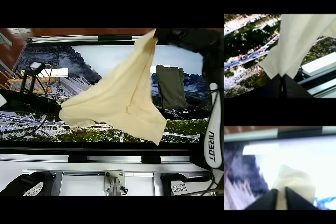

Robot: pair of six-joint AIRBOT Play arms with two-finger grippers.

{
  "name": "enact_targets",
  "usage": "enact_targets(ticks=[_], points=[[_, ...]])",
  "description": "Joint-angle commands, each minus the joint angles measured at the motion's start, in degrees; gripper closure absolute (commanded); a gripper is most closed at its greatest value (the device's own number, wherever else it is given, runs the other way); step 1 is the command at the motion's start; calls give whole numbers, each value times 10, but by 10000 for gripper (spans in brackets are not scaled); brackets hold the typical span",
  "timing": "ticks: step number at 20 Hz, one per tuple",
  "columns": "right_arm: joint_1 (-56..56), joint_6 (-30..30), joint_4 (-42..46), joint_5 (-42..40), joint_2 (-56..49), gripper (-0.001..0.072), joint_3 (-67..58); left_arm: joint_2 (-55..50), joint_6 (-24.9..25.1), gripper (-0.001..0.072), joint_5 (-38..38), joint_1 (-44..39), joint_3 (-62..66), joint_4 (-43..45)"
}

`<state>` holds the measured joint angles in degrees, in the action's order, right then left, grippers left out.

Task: Fold the shirts.

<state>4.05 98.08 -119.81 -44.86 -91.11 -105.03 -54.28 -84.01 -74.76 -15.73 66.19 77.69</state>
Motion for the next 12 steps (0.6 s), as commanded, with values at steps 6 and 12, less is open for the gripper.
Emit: enact_targets(ticks=[6, 12], points=[[-74, -24, 66, -450, -12, 126, 8, 3, -12, 680, 26, 0, -41, -17], [-209, -43, 89, -481, 164, 125, 344, 3, -12, 680, 25, 0, -41, -17]])
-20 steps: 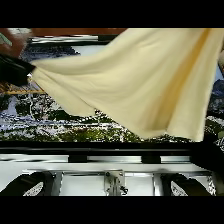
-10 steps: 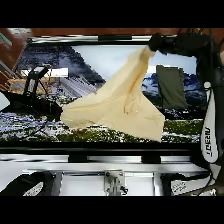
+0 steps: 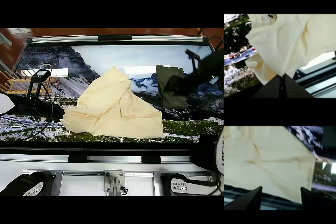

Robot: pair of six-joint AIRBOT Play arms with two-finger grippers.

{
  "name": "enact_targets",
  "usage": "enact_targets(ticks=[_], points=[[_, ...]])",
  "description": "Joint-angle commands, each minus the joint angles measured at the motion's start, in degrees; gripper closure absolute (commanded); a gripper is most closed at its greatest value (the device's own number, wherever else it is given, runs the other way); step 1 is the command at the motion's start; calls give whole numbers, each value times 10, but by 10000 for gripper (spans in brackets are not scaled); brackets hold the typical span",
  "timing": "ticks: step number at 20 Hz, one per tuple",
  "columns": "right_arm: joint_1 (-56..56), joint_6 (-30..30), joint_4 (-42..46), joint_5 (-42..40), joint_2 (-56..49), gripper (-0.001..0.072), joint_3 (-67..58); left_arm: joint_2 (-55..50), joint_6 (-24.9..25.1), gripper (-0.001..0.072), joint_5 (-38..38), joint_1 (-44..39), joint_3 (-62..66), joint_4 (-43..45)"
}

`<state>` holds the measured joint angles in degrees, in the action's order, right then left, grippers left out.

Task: Fold the shirts.

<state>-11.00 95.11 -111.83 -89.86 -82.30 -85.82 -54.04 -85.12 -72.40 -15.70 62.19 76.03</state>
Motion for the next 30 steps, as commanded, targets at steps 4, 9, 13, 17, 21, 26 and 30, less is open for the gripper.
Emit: enact_targets(ticks=[4, 9, 13, 17, 21, 26, 30], points=[[-108, -2, -1, 9, 124, 125, 367, 0, -1, 680, 2, 0, -1, -5], [-99, -2, -34, 135, 123, 49, 478, 0, 0, 680, 2, 0, -1, -6], [-99, -7, -41, 194, 123, 50, 484, 0, -1, 680, 7, 0, -1, -6], [-98, -12, -92, 222, 100, 53, 484, 0, -1, 680, 11, 0, -1, -6], [-98, -12, -105, 223, 77, 508, 484, 0, -2, 680, 11, 0, -1, -6], [-98, 60, -142, 144, 140, 646, 415, 0, 0, 680, 21, 4, 50, 32], [-99, 116, -194, 145, 276, 646, 160, 0, -3, 680, 16, 43, 288, 41]])
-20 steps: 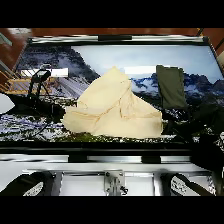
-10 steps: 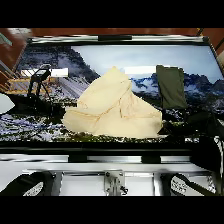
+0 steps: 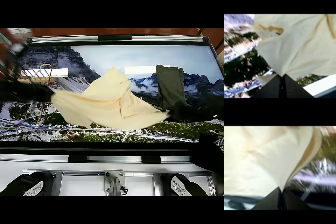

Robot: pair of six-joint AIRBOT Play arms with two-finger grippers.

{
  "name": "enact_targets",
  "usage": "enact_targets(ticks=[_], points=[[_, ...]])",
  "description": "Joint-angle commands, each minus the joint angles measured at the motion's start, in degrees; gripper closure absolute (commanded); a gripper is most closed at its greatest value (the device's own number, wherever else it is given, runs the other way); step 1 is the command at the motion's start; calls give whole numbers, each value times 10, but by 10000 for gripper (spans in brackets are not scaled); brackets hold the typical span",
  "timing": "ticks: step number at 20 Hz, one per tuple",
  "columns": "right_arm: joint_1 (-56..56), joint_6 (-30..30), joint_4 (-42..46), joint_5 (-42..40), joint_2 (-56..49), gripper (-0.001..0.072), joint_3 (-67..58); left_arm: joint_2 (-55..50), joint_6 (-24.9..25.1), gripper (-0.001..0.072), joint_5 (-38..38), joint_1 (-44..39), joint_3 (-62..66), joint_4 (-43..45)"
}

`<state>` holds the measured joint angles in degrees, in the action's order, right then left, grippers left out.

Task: Fold the shirts.

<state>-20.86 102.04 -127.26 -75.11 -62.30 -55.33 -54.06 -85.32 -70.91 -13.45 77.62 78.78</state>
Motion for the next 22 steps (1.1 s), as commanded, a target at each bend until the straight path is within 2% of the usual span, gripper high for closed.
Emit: enact_targets(ticks=[1, 5, 7, 9, 13, 16, 20, 22], points=[[0, 49, -40, 33, 107, 646, -235, 1, -1, 680, 9, 25, 210, 13], [0, 48, -7, 235, 189, 646, -505, 18, 0, 680, 106, 26, 473, -4], [0, 40, -4, 276, 213, 646, -566, 68, 0, 680, 180, 26, 472, -3], [0, 11, 10, 265, 235, 646, -582, 124, 2, 680, 202, 26, 435, 8], [0, -36, 89, 148, 248, 646, -582, 204, 1, 680, 181, 26, 349, 58], [0, -45, 140, 21, 231, 646, -581, 211, 0, 680, 129, 26, 329, 90], [0, -48, 156, -199, 151, 646, -574, 198, 0, 680, 15, 26, 236, 119], [0, -48, 154, -242, 103, 646, -522, 195, -1, 680, 3, 26, 139, 128]])
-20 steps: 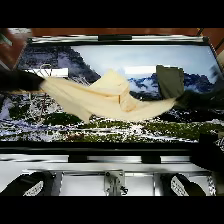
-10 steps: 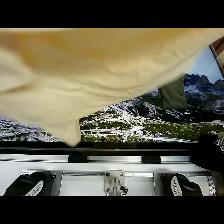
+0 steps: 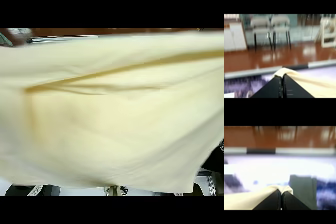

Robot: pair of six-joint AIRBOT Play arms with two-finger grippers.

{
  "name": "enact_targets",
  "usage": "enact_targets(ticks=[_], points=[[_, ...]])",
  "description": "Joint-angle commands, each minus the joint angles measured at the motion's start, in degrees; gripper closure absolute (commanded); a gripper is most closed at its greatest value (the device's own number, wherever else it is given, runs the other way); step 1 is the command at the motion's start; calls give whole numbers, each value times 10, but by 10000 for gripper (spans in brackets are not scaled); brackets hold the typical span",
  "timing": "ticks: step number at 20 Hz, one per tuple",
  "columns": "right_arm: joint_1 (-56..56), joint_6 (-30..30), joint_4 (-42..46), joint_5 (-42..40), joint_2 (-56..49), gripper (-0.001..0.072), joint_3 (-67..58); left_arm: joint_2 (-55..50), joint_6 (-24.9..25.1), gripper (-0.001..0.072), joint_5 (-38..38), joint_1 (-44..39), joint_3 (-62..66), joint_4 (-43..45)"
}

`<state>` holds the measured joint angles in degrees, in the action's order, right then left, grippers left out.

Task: Fold the shirts.

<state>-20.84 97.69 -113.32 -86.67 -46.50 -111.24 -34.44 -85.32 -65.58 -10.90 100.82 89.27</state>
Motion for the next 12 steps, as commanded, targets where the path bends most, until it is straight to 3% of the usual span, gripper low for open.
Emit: enact_targets(ticks=[1, 3, 5, 8, 12], points=[[0, -7, 8, -122, -78, 646, 82, -6, -1, 680, -47, 1, -145, 23], [0, -22, -19, -74, -118, 646, 182, -36, -35, 680, -16, 3, -251, 23], [3, -22, -83, 19, -169, 646, 270, -93, -81, 681, 66, 3, -316, 22], [59, -21, -73, 142, -264, 646, 287, -226, -87, 681, 162, 3, -307, 22], [153, -22, -63, 393, -363, 646, 287, -404, -90, 680, 177, 5, -232, 22]])
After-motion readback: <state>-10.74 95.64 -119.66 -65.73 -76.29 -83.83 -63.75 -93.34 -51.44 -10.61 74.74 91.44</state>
